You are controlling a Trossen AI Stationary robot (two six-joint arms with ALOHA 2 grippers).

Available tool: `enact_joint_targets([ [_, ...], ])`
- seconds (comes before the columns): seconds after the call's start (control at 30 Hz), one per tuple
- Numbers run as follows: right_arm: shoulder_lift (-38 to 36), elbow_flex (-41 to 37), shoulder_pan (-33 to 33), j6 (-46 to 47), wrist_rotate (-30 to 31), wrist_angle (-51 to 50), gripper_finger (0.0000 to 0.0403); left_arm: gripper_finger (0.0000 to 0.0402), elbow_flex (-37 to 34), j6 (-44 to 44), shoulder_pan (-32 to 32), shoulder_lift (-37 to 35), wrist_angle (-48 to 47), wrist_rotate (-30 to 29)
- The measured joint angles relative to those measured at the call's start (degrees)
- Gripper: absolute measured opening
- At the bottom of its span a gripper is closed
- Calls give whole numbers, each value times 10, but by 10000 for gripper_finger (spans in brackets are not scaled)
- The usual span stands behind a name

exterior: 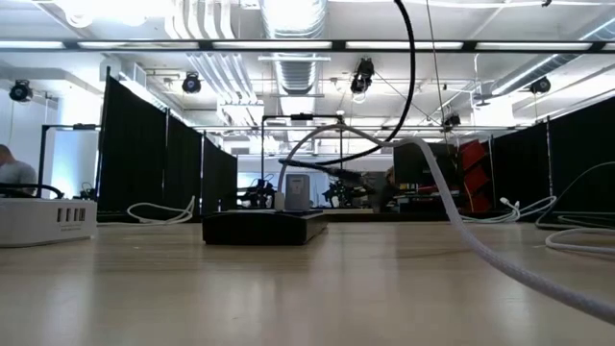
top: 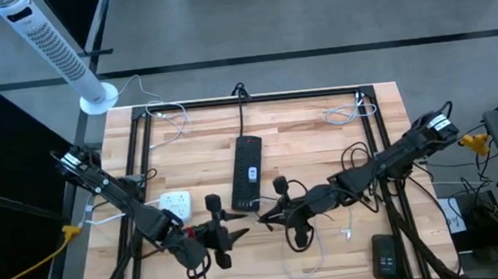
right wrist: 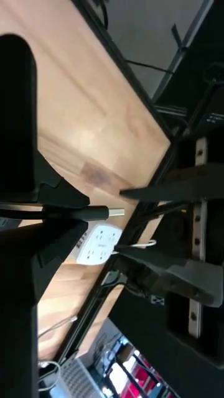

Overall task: Insert USB
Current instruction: Insert the left black charger cable into the white outlet extension

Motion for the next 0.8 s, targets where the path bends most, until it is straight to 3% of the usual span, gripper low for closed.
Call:
enact_joint_targets([
  [0.2, 0, 0, 0, 11, -11, 7, 17, 172, 0, -1, 11, 20, 34, -4],
  [0.8, 0, 0, -1, 15, -10, 6, 17, 98, 0, 47, 19, 31, 102, -4],
])
